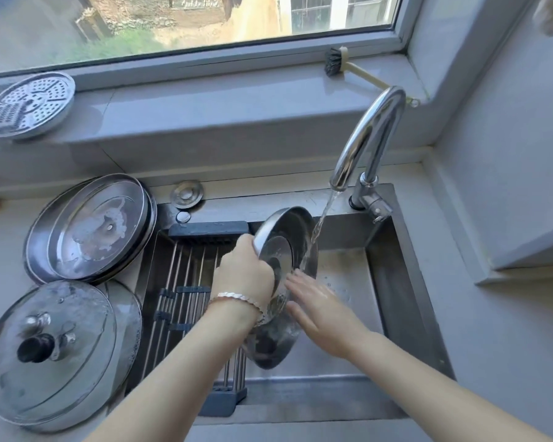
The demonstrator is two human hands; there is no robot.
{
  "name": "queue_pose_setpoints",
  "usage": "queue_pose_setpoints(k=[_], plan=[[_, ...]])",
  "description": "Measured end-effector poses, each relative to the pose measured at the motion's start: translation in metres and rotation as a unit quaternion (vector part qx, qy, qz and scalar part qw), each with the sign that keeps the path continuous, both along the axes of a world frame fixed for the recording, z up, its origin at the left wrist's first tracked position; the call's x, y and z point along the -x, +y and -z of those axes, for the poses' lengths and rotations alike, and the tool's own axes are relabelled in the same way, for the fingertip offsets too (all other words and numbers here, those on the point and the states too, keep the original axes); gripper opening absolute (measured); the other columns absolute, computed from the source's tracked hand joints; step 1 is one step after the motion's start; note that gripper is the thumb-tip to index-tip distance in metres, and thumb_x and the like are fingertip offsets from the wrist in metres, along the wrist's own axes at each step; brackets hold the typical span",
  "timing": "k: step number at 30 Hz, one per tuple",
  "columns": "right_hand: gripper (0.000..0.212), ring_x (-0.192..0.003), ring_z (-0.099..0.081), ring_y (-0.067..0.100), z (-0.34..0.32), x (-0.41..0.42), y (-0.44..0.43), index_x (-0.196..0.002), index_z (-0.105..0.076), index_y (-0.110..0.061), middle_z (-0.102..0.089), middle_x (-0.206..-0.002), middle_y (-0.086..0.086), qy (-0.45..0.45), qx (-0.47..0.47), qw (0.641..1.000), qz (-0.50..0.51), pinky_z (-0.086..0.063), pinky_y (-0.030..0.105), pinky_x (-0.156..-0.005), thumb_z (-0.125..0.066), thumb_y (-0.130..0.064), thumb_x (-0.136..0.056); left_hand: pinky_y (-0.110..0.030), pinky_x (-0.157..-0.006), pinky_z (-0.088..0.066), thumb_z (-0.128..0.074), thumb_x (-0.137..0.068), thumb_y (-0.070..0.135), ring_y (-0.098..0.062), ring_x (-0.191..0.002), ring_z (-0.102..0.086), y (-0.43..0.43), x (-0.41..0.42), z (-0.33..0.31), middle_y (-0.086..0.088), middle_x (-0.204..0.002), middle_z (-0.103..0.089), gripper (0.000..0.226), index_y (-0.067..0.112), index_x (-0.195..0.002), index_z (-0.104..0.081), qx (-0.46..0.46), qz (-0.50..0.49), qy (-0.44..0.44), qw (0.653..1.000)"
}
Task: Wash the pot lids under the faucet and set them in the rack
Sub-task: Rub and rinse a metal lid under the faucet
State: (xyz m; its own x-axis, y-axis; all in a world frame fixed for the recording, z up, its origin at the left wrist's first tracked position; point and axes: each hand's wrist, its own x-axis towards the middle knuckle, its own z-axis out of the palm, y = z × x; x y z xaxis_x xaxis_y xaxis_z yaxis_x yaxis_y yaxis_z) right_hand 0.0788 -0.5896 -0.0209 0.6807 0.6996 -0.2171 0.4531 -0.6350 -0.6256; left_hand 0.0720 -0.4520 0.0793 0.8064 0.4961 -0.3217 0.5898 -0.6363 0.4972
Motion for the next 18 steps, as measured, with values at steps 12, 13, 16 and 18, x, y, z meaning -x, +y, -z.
queue_pose_setpoints(k=[12, 13, 16, 18], plan=[[0.044, -0.138, -0.029, 0.016, 0.018, 0.022, -0.008, -0.142, -0.032, -0.005, -0.034, -0.148, 0.007, 0.135, 0.0, 0.973, 0.186, -0.019, 0.02, -0.111, -0.033, -0.019, -0.1, -0.034, -0.067, -0.042, -0.042, -0.085, 0.002, -0.031, -0.077, -0.052, 0.018, 0.003, 0.002, -0.017, -0.093, -0.061, 0.008, 0.007, -0.091, -0.044, -0.082, 0.02, 0.002, 0.996], [0.048, -0.141, -0.023, 0.016, 0.018, 0.02, -0.004, -0.145, -0.025, -0.005, -0.027, -0.153, 0.006, 0.144, -0.002, 0.972, 0.188, -0.015, 0.021, -0.113, -0.032, -0.022, -0.101, -0.034, -0.068, -0.045, -0.044, -0.088, 0.006, -0.032, -0.077, -0.056, 0.025, 0.007, 0.008, -0.014, -0.087, -0.061, 0.006, 0.007, -0.09, -0.049, -0.055, -0.007, -0.014, 0.998], [0.062, -0.146, 0.0, 0.014, 0.02, 0.013, 0.015, -0.15, -0.003, -0.011, -0.001, -0.159, 0.003, 0.169, 0.008, 0.965, 0.203, -0.002, 0.028, -0.117, -0.027, -0.038, -0.1, -0.031, -0.053, -0.032, -0.048, -0.093, 0.037, -0.023, -0.06, -0.048, 0.034, 0.016, 0.015, -0.003, -0.06, -0.047, 0.039, 0.01, -0.065, -0.044, 0.019, -0.082, -0.055, 0.995], [0.068, -0.145, 0.012, 0.016, 0.018, 0.004, 0.033, -0.15, 0.006, -0.012, 0.011, -0.158, 0.005, 0.154, 0.02, 0.961, 0.229, 0.005, 0.032, -0.117, -0.023, -0.046, -0.099, -0.032, -0.047, -0.02, -0.043, -0.094, 0.041, -0.021, -0.051, -0.031, 0.027, 0.022, 0.018, -0.001, -0.051, -0.032, 0.051, 0.013, -0.053, -0.029, 0.06, -0.113, -0.078, 0.989]])
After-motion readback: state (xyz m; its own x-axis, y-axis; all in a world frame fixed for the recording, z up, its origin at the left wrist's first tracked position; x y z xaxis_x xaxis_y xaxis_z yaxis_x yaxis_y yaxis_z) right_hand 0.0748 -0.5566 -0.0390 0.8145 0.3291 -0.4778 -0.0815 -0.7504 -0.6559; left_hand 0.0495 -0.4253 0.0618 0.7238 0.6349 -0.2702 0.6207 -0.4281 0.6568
